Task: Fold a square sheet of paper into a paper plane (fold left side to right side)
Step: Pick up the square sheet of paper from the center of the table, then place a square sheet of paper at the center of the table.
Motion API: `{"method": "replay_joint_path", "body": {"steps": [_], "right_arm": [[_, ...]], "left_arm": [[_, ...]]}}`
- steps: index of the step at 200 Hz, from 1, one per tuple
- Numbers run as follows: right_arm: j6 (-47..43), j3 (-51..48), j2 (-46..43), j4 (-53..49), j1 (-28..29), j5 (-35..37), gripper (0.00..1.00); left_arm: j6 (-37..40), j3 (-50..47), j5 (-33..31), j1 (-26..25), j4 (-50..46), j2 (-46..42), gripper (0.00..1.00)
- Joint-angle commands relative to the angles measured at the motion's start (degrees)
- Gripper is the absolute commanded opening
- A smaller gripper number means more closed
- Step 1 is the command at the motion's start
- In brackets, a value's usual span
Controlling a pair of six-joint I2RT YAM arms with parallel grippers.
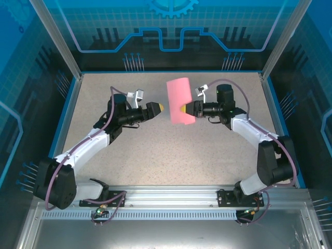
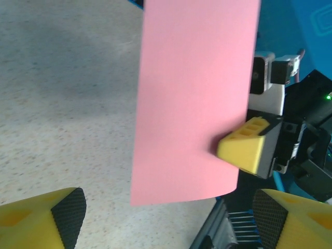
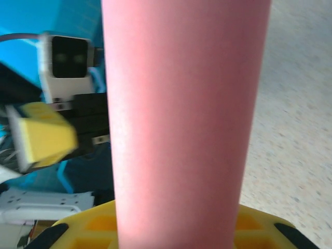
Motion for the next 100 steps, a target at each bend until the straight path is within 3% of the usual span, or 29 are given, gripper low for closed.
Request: {"method": "replay_joint_path", "body": {"steps": [1, 32, 65, 76, 100], "right_arm": [[2.98, 2.63, -3.03, 3.37, 0.24, -6.58, 0.3], [5.62, 3.75, -4.07, 4.98, 2.08, -7.53, 0.31], [6.63, 4.15, -3.99, 5.33, 3.71, -7.43, 0.31], [6.02, 4.31, -4.01, 4.03, 3.59, -7.06, 0.32], [1.12, 5.5, -4.34, -4.24, 2.96, -3.95, 0.39]], "left_arm": [[-3.54, 2.7, 5.88, 0.26, 8.08, 1.51, 0.88], [-8.15, 4.27, 10.37, -0.72, 18.06, 5.1, 0.87], [-8.52, 6.28, 11.35, -2.46, 19.78, 6.99, 0.8], [-8.91, 6.44, 11.15, -2.6, 19.87, 7.34, 0.68], [-5.69, 6.89, 8.13, -2.73, 13.42, 7.17, 0.26]]}}
